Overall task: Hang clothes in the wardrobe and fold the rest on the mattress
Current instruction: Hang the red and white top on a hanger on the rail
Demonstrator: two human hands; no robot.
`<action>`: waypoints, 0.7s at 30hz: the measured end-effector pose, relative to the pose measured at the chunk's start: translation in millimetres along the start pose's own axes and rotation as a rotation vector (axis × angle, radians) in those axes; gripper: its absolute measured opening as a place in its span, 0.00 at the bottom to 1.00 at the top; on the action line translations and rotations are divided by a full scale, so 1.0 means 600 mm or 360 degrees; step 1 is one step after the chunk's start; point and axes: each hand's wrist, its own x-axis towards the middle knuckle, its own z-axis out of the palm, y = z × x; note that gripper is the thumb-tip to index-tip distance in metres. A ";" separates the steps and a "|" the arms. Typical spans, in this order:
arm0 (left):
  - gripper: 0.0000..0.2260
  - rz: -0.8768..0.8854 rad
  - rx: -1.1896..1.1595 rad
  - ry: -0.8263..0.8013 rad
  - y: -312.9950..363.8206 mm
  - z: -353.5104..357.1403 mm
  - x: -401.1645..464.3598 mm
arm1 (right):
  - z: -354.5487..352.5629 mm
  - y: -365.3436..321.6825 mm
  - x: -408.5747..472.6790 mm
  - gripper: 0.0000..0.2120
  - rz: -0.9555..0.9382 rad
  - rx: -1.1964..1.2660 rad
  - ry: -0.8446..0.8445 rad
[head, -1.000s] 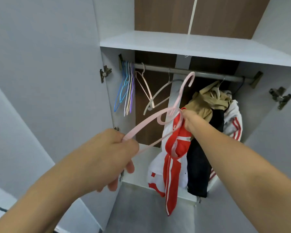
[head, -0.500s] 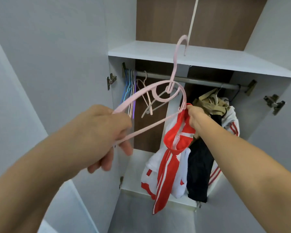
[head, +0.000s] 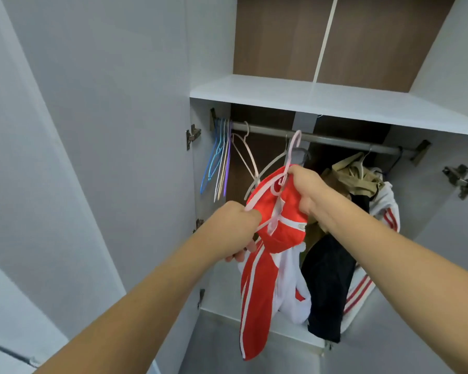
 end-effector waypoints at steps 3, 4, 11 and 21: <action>0.16 0.0053 -0.0064 0.0035 -0.042 0.007 0.031 | -0.010 0.002 -0.020 0.14 -0.0259 -0.0277 -0.0026; 0.16 0.0099 -0.0082 0.0048 -0.052 0.011 0.037 | -0.018 0.004 -0.025 0.16 -0.0378 -0.0410 -0.0028; 0.16 0.0458 0.0018 -0.0037 -0.036 0.073 0.068 | -0.072 -0.004 -0.045 0.12 -0.0292 -0.0590 -0.0134; 0.25 -0.0142 -0.0448 -0.0080 -0.046 0.210 0.154 | -0.152 -0.023 -0.014 0.08 -0.0347 -0.0349 0.0150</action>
